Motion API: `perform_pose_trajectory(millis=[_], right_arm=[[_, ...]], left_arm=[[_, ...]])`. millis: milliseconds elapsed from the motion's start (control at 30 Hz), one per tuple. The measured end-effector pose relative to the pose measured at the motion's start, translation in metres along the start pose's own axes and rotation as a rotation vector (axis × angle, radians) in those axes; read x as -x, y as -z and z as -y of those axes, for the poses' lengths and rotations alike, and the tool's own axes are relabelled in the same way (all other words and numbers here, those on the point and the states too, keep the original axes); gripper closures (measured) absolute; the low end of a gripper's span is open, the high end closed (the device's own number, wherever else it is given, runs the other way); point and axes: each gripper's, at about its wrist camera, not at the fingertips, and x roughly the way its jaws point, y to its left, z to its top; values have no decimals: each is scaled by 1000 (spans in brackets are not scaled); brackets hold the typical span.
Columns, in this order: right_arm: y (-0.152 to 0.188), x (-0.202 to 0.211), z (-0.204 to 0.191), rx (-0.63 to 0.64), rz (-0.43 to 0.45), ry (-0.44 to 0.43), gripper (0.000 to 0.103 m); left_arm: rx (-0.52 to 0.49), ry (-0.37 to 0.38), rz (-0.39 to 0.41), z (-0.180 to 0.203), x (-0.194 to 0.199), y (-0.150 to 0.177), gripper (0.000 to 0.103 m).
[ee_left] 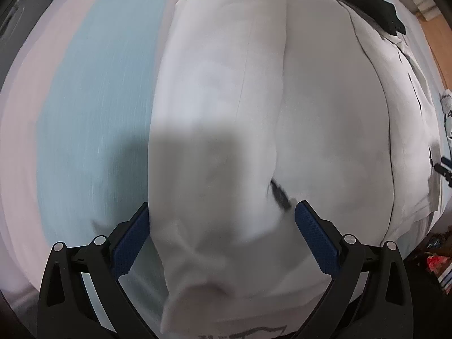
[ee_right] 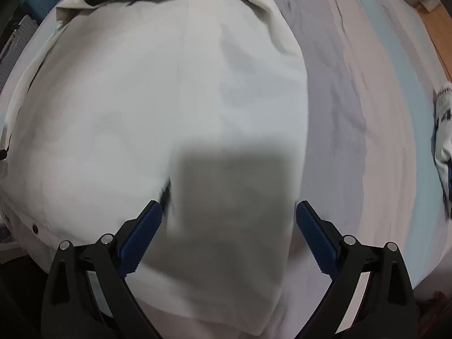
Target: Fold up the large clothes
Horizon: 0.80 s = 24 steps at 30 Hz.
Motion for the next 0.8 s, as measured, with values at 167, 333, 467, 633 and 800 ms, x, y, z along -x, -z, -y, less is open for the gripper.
perform_pose_trajectory(millis=[167, 333, 467, 633, 800], right_arm=[[26, -2, 12, -45, -42, -27, 11], [46, -5, 14, -85, -97, -77, 24], [56, -8, 4, -41, -128, -49, 37], [66, -12, 8, -45, -175, -48, 44], [73, -13, 11, -90, -201, -57, 41]], left_arm=[[10, -19, -17, -4, -2, 25, 6], [30, 16, 1, -6, 0, 40, 7], [42, 48, 12, -10, 0, 49, 10], [79, 53, 12, -36, -1, 61, 24], [77, 61, -8, -38, -2, 54, 17]])
